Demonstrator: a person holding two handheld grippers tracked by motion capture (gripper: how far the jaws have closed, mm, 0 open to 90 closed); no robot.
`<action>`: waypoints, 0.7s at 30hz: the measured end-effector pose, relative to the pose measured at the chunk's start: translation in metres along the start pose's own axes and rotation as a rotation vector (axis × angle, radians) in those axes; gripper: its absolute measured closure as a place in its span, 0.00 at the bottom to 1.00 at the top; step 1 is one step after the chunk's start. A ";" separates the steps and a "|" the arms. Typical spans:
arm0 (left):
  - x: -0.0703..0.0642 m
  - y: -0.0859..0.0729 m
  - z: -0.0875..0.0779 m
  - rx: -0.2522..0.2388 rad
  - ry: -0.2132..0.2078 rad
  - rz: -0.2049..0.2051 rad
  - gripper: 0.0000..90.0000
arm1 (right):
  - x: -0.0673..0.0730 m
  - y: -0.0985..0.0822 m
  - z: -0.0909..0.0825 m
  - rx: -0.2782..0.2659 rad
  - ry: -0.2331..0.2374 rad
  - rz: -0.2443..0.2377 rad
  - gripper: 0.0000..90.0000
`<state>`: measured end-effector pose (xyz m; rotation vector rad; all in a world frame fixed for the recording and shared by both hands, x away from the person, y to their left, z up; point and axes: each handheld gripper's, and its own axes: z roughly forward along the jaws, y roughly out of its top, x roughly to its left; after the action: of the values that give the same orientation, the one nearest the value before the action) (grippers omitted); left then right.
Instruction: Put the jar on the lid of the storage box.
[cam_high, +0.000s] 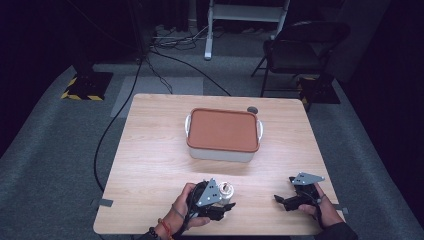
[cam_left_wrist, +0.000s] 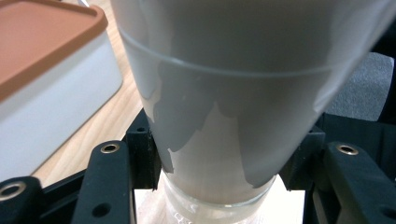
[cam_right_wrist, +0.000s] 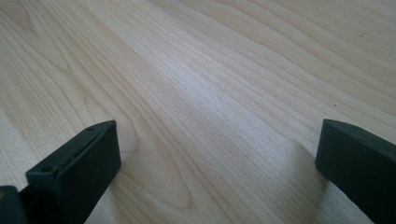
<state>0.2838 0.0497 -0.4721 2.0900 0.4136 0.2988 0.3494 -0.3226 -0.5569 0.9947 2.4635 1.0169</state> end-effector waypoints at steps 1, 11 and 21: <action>0.000 0.001 0.000 -0.001 0.003 0.000 0.48 | 0.000 0.000 0.000 0.000 0.000 0.000 0.00; 0.007 0.013 -0.008 -0.026 0.042 -0.016 0.48 | 0.000 0.000 0.000 0.000 0.000 0.000 0.00; 0.015 0.024 -0.013 -0.045 0.079 -0.035 0.48 | 0.000 0.000 0.000 0.000 0.000 0.000 0.00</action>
<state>0.2963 0.0543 -0.4441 2.0292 0.4854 0.3676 0.3494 -0.3226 -0.5569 0.9946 2.4635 1.0167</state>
